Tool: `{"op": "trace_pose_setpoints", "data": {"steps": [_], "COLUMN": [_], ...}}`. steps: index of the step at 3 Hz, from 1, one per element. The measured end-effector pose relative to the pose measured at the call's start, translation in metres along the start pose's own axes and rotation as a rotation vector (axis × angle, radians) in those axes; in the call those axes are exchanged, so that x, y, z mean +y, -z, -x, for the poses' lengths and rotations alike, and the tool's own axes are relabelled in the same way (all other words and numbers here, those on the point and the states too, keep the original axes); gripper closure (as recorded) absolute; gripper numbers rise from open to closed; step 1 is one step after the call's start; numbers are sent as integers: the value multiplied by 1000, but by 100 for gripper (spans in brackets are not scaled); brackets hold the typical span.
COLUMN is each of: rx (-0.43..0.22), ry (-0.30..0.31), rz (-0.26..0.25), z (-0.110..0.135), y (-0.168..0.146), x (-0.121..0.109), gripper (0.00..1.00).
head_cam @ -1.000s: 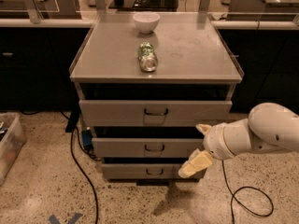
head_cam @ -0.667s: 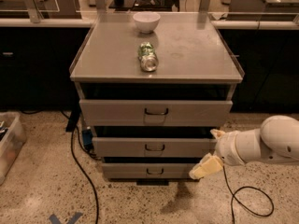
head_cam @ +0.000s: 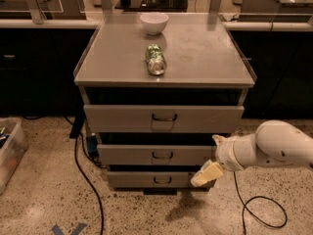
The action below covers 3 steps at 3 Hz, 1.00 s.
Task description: Open middle drawer
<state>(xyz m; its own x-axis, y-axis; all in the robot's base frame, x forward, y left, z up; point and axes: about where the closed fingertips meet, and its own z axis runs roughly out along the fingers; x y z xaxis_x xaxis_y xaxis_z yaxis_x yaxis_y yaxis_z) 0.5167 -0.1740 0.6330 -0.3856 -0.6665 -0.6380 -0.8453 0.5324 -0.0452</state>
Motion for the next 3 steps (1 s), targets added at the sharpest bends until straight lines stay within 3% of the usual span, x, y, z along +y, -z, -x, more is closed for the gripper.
{"op": "trace_pose_setpoints", "data": {"steps": [1, 2, 3], "rx": [15, -34, -40], "ry": [55, 50, 44], "rz": [-34, -58, -59], "z": [0, 3, 1], "y": [-38, -68, -75], "x": [-9, -21, -22], "gripper": [0, 0, 0]}}
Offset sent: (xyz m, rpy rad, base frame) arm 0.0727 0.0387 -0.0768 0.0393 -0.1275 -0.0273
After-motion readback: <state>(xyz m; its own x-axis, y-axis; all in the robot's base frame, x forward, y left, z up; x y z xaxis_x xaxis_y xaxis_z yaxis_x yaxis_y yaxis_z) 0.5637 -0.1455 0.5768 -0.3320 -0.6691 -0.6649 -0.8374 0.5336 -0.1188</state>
